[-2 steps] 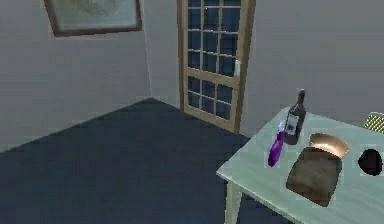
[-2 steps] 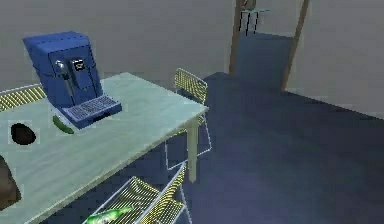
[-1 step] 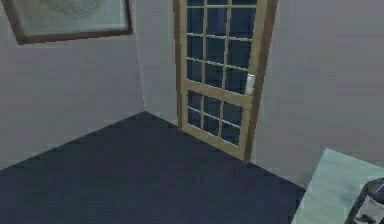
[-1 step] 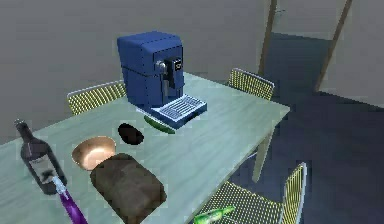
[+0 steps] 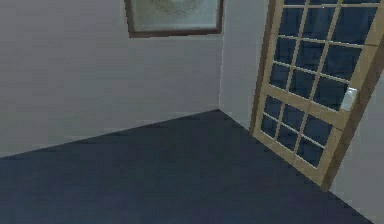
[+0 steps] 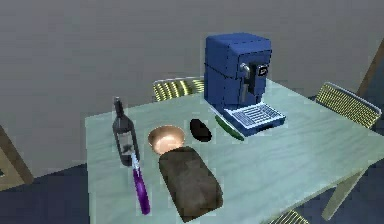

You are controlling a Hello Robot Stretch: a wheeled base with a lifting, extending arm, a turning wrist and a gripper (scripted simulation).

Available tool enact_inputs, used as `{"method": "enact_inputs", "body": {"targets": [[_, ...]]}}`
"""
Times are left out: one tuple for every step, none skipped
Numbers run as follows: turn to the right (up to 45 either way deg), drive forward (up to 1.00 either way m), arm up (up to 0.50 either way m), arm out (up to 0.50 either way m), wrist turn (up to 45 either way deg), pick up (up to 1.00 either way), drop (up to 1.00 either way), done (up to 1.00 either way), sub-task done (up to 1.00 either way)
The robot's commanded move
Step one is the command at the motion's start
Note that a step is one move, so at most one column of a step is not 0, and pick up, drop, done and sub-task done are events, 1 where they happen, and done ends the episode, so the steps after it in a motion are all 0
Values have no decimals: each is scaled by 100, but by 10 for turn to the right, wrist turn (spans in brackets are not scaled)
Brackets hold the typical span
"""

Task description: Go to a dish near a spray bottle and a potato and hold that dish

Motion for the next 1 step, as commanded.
{"method": "enact_inputs", "body": {"targets": [[0,0,50,0,0,0,0,0,0]]}}
